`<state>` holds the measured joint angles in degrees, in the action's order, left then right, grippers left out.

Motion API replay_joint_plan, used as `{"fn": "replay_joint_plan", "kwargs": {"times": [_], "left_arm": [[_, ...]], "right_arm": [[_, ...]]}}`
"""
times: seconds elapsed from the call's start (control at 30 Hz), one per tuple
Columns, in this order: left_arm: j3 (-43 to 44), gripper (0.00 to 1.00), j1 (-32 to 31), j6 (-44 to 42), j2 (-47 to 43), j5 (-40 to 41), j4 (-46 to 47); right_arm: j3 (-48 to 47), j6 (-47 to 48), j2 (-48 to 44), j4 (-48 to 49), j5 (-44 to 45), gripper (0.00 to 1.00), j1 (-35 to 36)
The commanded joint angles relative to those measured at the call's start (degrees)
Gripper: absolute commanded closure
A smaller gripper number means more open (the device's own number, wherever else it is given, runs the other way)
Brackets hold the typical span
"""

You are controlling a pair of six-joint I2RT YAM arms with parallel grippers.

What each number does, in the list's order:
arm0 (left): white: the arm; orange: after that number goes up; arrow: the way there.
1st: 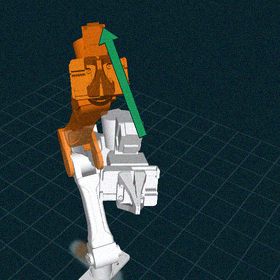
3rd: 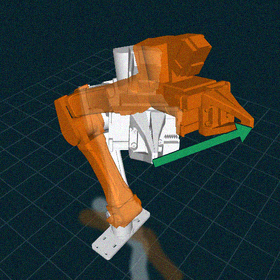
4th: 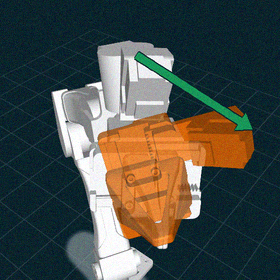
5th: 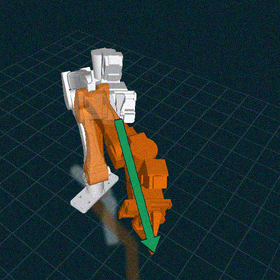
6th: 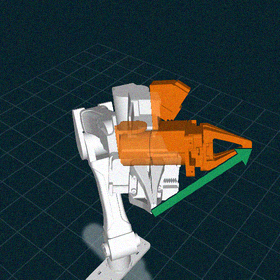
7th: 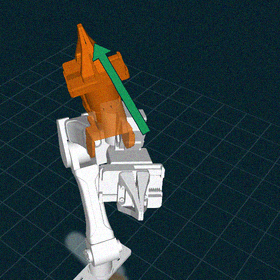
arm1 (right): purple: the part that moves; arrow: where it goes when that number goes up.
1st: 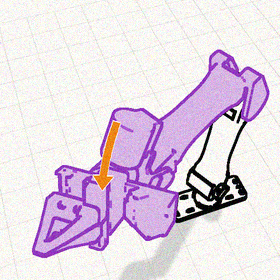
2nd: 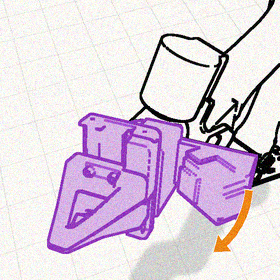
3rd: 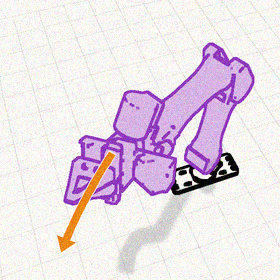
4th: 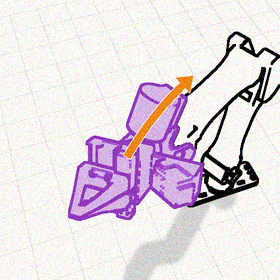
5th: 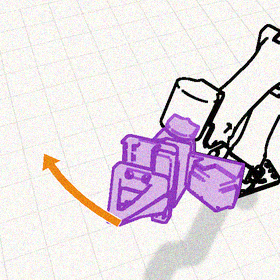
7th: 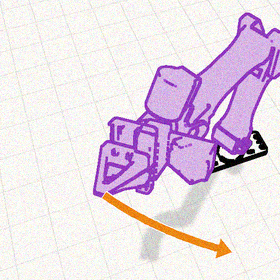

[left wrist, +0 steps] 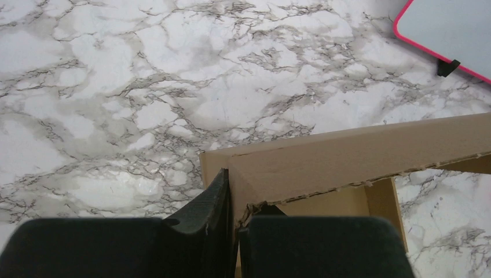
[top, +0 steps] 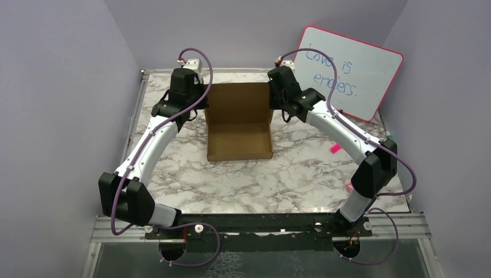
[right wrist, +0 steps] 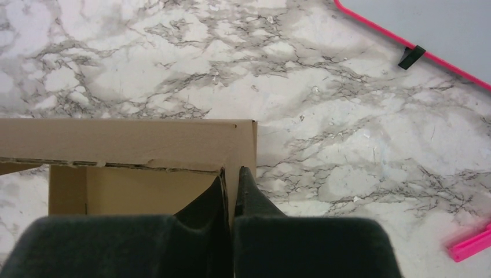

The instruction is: Fold the paper box

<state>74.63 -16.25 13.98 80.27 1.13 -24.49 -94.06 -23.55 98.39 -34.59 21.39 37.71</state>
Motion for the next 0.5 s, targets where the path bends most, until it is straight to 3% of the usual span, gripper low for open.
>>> {"fn": "replay_joint_plan", "kwargs": {"times": [0.0, 0.47], "left_arm": [[-0.55, 0.90, -1.71, 5.85, -0.36, -3.72, 8.58], [-7.93, 0.86, -1.87, 10.28, -1.26, -3.67, 16.86]], "right_arm": [[-0.46, -5.40, 0.08, 4.05, 0.96, 0.98, 2.86], [0.25, -10.04, 1.48, 7.56, 5.77, 0.95, 4.82]]}}
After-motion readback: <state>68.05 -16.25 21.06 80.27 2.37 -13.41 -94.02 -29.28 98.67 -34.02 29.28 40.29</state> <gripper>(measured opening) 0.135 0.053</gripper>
